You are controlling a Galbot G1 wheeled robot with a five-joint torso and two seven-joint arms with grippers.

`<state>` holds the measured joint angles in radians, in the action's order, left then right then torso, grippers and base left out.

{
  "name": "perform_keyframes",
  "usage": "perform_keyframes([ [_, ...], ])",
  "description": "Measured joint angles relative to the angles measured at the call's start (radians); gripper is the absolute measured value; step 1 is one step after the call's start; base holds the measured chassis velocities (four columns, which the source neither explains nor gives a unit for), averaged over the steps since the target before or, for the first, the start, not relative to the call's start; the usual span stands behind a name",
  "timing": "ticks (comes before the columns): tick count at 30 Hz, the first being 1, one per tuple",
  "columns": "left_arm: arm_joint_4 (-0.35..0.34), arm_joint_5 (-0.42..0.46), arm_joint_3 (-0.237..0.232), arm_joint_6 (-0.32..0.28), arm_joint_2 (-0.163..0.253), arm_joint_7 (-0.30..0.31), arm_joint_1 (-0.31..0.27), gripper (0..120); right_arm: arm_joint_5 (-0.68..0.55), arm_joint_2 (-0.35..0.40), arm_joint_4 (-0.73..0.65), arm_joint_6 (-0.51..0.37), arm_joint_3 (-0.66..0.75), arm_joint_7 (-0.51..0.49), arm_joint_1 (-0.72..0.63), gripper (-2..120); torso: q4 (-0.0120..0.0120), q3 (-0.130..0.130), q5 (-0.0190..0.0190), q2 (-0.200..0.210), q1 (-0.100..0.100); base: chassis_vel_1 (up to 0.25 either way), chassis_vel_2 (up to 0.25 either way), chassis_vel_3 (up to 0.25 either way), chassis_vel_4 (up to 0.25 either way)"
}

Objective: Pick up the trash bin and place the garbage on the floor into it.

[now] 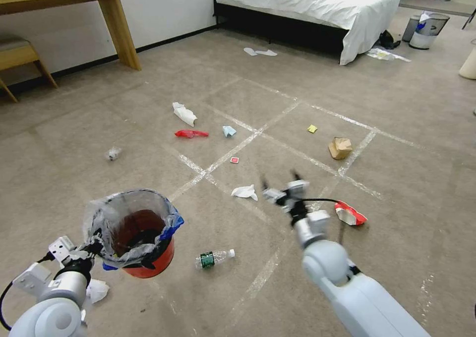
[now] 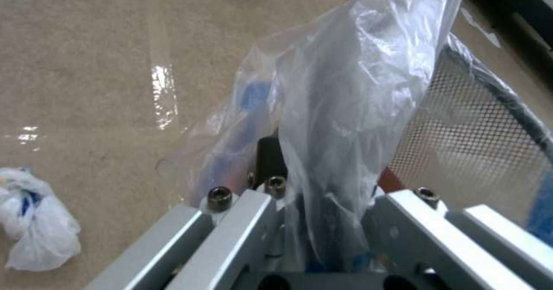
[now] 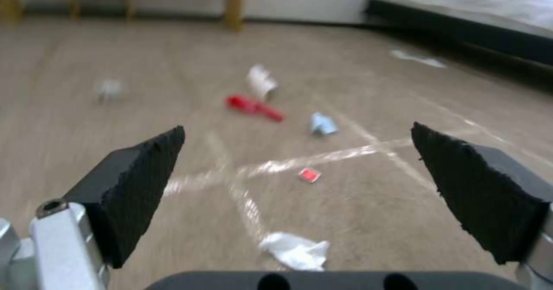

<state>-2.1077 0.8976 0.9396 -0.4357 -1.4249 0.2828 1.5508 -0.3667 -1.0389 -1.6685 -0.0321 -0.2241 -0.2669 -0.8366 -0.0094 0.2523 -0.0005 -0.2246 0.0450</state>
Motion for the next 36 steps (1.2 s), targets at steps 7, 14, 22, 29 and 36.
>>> perform_keyframes([
  [7, 0.0, -0.001, 0.022, 0.008, -0.017, -0.001, 0.003, 4, 0.046, 0.01, 0.246, -0.069, -0.449, 0.073, 0.331, 100, 0.0, 0.0, 0.0006, 0.0, 0.0, 0.0, 0.0, 0.0, 0.0],
  [14, -0.001, -0.005, 0.028, 0.021, -0.035, -0.006, 0.004, 4, 0.001, -0.017, 0.281, -0.174, -0.701, 0.089, 0.491, 100, 0.0002, 0.0, 0.0002, 0.0, 0.0, 0.0, 0.0, 0.0, 0.0],
  [22, -0.001, -0.007, 0.049, 0.032, -0.046, -0.014, 0.011, 4, -0.194, -0.141, 0.245, -0.393, -0.894, 0.063, 0.634, 100, 0.0004, 0.0, 0.0003, 0.0, 0.0, 0.0, 0.0, 0.0, 0.0],
  [29, -0.004, -0.006, 0.064, 0.041, -0.047, -0.023, 0.022, 4, -0.189, -0.169, 0.242, -0.519, -0.907, 0.083, 0.658, 98, 0.0001, 0.0, 0.0002, 0.0, 0.0, 0.0, 0.0, 0.0, 0.0],
  [36, -0.005, -0.01, 0.064, 0.054, -0.058, -0.032, 0.032, 4, -0.14, -0.183, 0.229, -0.711, -0.846, 0.378, 0.667, 100, 0.0002, 0.0, 0.0003, 0.0, 0.0, 0.0, 0.0, 0.0, 0.0],
])
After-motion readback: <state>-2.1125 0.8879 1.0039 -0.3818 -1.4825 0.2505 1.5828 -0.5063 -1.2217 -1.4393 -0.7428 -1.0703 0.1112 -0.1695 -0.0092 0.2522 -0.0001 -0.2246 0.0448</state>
